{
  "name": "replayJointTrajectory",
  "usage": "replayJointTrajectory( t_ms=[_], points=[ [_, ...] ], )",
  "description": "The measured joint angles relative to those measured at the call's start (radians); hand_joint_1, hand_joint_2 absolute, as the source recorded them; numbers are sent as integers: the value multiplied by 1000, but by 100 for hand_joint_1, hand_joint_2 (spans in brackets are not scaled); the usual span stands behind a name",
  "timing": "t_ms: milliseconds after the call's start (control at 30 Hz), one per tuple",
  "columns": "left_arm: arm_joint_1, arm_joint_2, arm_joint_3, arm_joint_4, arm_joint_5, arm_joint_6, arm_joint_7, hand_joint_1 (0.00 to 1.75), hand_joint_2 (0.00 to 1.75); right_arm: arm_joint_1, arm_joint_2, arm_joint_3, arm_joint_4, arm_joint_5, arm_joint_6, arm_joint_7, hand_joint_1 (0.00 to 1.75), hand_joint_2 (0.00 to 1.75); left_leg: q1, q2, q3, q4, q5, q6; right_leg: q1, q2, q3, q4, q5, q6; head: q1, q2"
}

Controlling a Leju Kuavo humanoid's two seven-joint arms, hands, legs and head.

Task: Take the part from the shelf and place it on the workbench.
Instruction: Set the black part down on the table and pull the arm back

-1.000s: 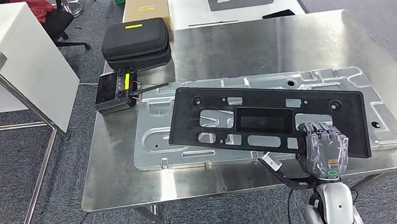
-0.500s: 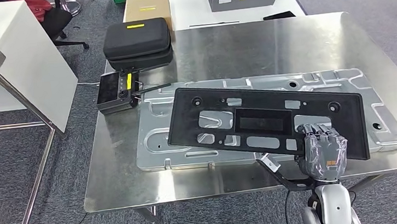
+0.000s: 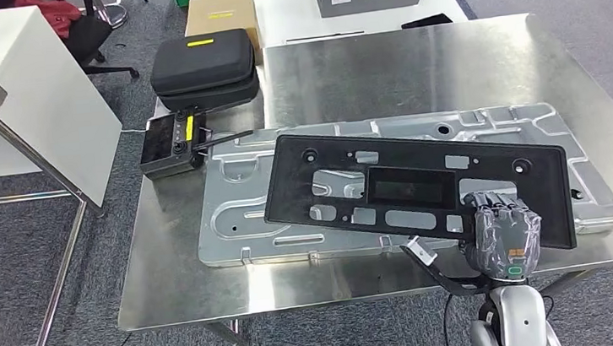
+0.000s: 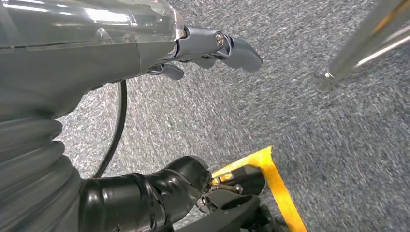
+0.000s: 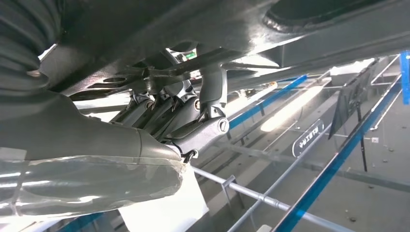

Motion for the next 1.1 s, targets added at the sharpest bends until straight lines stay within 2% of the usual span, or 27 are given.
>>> replayJointTrajectory(
  t_ms=[33, 100, 133, 167, 200, 233, 300, 333, 367, 467, 500, 567, 633, 667, 700, 733, 767, 800, 833, 867, 967, 1000, 1033, 1100],
  points=[
    [0, 0, 0, 0, 0, 0, 0, 0, 175, -1, 0, 0, 0, 0, 0, 1, 171, 175, 1, 0, -17, 40, -25, -4, -2, -1, 1, -3, 1, -7, 0, 0],
    [0, 0, 0, 0, 1, 0, 0, 0, 175, -1, 0, 0, 1, -1, 0, 3, 171, 175, 3, 1, -76, 169, -91, -9, 1, -3, 2, -3, 1, -16, 0, 0],
    [1, 0, 0, 0, 1, 0, 0, 0, 175, -1, 0, 0, 2, -2, 0, 5, 171, 175, 3, 1, -106, 232, -114, -10, 4, -3, 2, -3, 0, -17, 0, 0],
    [2, 0, 0, 0, 1, 0, 0, 0, 175, -1, 0, 0, 4, -2, 0, 7, 171, 175, 3, 1, -124, 267, -119, -9, 6, -3, 2, -2, 0, -19, 0, 0],
    [2, 0, 0, 0, 1, 0, 1, 0, 175, -2, 0, 0, 5, -2, 0, 10, 171, 175, 2, 1, -123, 264, -104, -7, 8, -2, 4, -2, -1, -19, 0, 0],
    [2, 1, 0, 0, 1, 0, 1, 0, 175, -2, 0, 0, 7, -3, 0, 15, 171, 175, 1, 1, -103, 222, -72, -2, 11, -1, 6, -2, -2, -20, 0, 0],
    [1, 2, 0, 0, 1, 0, 1, 0, 175, -7, 0, 0, 10, -5, 0, 23, 171, 175, -3, 1, -37, 81, -4, 14, 16, 0, 10, -2, -4, -19, 0, 0],
    [0, 2, 0, 0, 1, 0, 1, 0, 175, -11, -1, 0, 12, -8, 0, 24, 171, 175, -6, 1, -12, 27, 14, 20, 18, 0, 9, -1, -4, -16, 0, 0],
    [-1, 3, 0, 0, 1, -1, 1, 0, 175, -17, -2, 0, 15, -10, 0, 24, 171, 175, -9, 1, 1, -5, 20, 24, 18, 0, 7, 0, -4, -12, 0, 0],
    [-1, 4, 0, 0, 1, -2, 1, 0, 175, -30, -8, 0, 29, -17, 0, 27, 171, 175, -9, 2, 6, -26, 24, 29, 16, 0, 2, 0, -3, 2, 0, 0],
    [-1, 4, 0, 0, 1, -2, 2, 0, 175, -34, -10, 1, 33, -22, 0, 28, 171, 175, -6, 3, 9, -33, 29, 33, 15, -1, -2, 10, -11, 8, 0, 0],
    [-4, 3, 0, 0, 2, -2, 1, 0, 175, -43, -14, 2, 44, -38, 0, 29, 171, 175, 0, 4, 14, -44, 37, 39, 13, -1, -36, 87, -59, 17, 1, 0],
    [-4, 4, 0, 0, 2, -3, 1, 0, 175, -51, -17, 2, 59, -58, 0, 27, 171, 175, 0, 4, 13, -44, 37, 41, 9, -1, -95, 211, -114, 25, 2, 0],
    [-3, 4, 0, 0, 3, -3, 2, 0, 175, -54, -18, 4, 68, -69, 1, 24, 171, 175, 0, 4, 13, -43, 36, 41, 6, -2, -116, 252, -121, 28, 2, 0],
    [-2, 4, 0, 0, 3, -3, 2, 0, 175, -56, -20, 6, 77, -78, 1, 22, 171, 175, 0, 4, 13, -41, 35, 40, 2, -2, -121, 258, -109, 31, 2, 0],
    [-2, 4, 0, 0, 3, -3, 2, 0, 175, -59, -23, 9, 85, -88, 1, 18, 171, 175, 1, 4, 13, -37, 33, 38, -1, -2, -107, 225, -80, 34, 2, 0],
    [-2, 4, 0, 0, 3, -3, 1, 0, 175, -63, -26, 13, 91, -96, 1, 16, 171, 175, 3, 3, 13, -33, 29, 35, -5, -2, -79, 162, -43, 36, 2, 0],
    [-3, 4, -1, 0, 3, -3, 1, 0, 175, -69, -28, 17, 96, -103, 1, 13, 171, 175, 2, 3, 12, -27, 25, 31, -7, -3, -49, 99, -19, 37, 2, 0],
    [-4, 4, -1, 0, 3, -3, 1, 0, 175, -76, -30, 21, 99, -109, 1, 11, 171, 175, 1, 2, 9, -21, 21, 26, -6, -2, -26, 50, -3, 35, 2, 0],
    [-5, 4, -1, 0, 3, -3, 1, 0, 175, -81, -32, 24, 102, -114, 0, 10, 171, 175, -1, 2, 6, -16, 19, 20, -5, -1, -14, 23, 0, 32, 2, 0],
    [-5, 4, -1, 0, 3, -4, 1, 0, 175, -89, -34, 31, 108, -120, 0, 9, 171, 175, -2, 1, 0, -11, 16, 5, -2, 0, -15, 17, -2, 12, 2, 0],
    [-5, 4, -1, 0, 2, -4, 1, 0, 175, -92, -34, 33, 110, -120, 0, 9, 171, 175, 0, 1, -4, -1, 7, 1, -2, 0, -15, 16, 0, 4, 1, 0],
    [-6, 4, -1, 0, 2, -4, 1, 0, 175, -96, -34, 34, 111, -119, 0, 10, 171, 175, 1, 2, -15, 25, -12, -3, -3, 0, -14, 13, 1, -3, 1, 0],
    [-6, 4, -1, 0, 2, -4, 1, 0, 175, -102, -34, 37, 112, -117, 0, 12, 171, 175, 2, 2, -64, 136, -73, -8, -1, -2, -14, 12, 2, -12, 1, 0]
  ],
)
